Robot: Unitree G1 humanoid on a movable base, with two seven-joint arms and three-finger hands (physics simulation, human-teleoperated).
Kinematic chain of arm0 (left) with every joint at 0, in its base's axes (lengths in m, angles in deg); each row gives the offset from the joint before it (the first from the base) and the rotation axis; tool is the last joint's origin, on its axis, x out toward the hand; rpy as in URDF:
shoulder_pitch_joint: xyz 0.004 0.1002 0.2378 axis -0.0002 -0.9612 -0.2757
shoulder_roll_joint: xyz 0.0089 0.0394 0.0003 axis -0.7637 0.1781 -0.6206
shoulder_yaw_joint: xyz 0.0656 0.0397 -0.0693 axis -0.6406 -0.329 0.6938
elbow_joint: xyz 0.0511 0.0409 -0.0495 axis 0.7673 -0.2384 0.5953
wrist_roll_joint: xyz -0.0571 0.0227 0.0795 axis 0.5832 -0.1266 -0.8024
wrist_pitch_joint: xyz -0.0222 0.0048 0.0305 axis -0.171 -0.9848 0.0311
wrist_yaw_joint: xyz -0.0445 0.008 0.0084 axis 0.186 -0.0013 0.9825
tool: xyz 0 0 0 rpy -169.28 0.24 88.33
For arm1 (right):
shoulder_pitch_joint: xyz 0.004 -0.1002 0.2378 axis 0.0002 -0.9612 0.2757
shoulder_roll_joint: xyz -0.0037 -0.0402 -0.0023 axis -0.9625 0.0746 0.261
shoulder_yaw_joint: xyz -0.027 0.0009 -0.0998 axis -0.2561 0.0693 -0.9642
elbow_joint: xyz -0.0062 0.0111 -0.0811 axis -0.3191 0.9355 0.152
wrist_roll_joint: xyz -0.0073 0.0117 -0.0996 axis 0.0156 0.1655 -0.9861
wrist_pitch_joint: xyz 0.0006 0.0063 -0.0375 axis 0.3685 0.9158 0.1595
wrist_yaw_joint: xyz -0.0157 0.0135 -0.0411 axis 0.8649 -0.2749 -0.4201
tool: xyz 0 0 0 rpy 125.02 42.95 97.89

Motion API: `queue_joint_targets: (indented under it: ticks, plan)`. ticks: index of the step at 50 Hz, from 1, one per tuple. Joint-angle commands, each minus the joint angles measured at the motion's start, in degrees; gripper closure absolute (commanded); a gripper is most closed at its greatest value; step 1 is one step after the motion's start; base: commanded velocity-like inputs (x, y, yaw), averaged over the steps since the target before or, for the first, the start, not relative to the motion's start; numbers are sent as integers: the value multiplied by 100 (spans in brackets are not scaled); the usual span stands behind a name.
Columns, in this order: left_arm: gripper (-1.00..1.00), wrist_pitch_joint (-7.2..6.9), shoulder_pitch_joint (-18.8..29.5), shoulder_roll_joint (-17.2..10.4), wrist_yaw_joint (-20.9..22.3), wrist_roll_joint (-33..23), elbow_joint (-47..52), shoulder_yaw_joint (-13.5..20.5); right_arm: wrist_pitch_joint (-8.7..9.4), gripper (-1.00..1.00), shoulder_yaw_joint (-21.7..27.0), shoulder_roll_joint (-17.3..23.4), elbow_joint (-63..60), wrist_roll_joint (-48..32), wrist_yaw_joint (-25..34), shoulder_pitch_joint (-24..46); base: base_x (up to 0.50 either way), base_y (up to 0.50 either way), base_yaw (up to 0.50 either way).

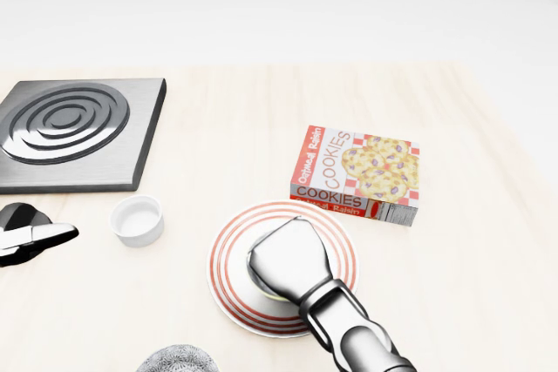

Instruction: Pick the akita bowl next to the plate and place it on the plate.

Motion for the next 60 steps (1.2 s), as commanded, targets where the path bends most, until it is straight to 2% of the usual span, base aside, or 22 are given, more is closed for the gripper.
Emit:
queue_joint_targets:
  ticks: [1,4,8,9,10,12,13,16,17,21,22,25,27,29,31,34,38,47,54,56,59,60]
  plan:
    - [-100,48,12,1,10,-6,-63,1,0,100,23,6,-68,41,0,28,0,0,0]
    - [-100,-33,-9,10,-10,-8,43,-9,0,100,27,5,-39,38,0,45,0,0,0]
    - [-100,34,7,5,3,-6,-42,1,0,100,51,-4,-9,69,0,64,0,0,0]
    - [-100,10,0,3,-2,-5,-9,0,0,100,70,-5,-44,109,0,60,0,0,0]
    - [-100,-23,-7,8,-10,-3,29,-3,0,-100,111,-6,-135,195,0,47,0,0,0]
    - [-100,-33,-8,5,-8,1,45,7,0,-100,112,21,-280,242,0,-6,0,0,0]
    - [-100,24,9,-2,4,3,-31,14,0,-100,137,37,-388,321,0,-45,0,0,0]
    - [-100,-26,-1,-4,-18,13,29,20,0,-100,171,122,-1088,526,266,-307,0,0,0]
    - [-100,-12,4,-5,-17,15,21,21,0,-100,295,137,-1652,880,745,-534,0,0,0]
    - [-100,-43,13,-15,-33,37,48,46,0,-100,307,264,-2573,1097,1408,-951,0,0,0]
    - [-100,-15,31,-21,-33,35,5,42,0,-100,349,287,-3088,1361,1998,-1233,0,0,0]
    - [-100,-32,19,-19,-35,33,47,31,0,-100,404,274,-3798,1738,2568,-1559,0,0,0]
    - [-100,-13,24,-21,-34,36,23,34,0,-100,380,327,-4037,1703,2664,-1652,0,0,0]
    - [-100,-1,25,-24,-31,45,12,39,0,-100,429,341,-4516,1980,3197,-1914,0,0,0]
    - [-100,12,24,-24,-31,44,7,34,0,-100,443,342,-4831,2114,3354,-2084,0,0,0]
    - [-100,7,30,-25,-29,56,13,32,0,-100,527,432,-5973,2666,4303,-2708,0,0,0]
    - [-100,-35,15,-10,-41,45,70,15,0,-100,780,575,-6938,3112,4972,-3123,0,0,0]
    - [-100,96,31,-4,-23,5,-94,-17,0,-100,1597,767,-7915,3844,5886,-2951,0,0,0]
    - [-100,47,9,11,-25,-3,-16,-32,0,-100,1736,769,-7879,3913,5934,-2797,0,0,0]
    - [-100,126,18,13,-12,-16,-108,-36,0,-100,1822,826,-7896,3977,5931,-2835,0,0,0]
    - [-100,133,13,13,-13,-13,-113,-38,0,-100,1967,880,-7897,4069,5977,-2744,0,0,0]
    - [-100,87,0,17,-22,-16,-51,-42,0,-100,2007,900,-7895,4100,5982,-2706,0,0,0]
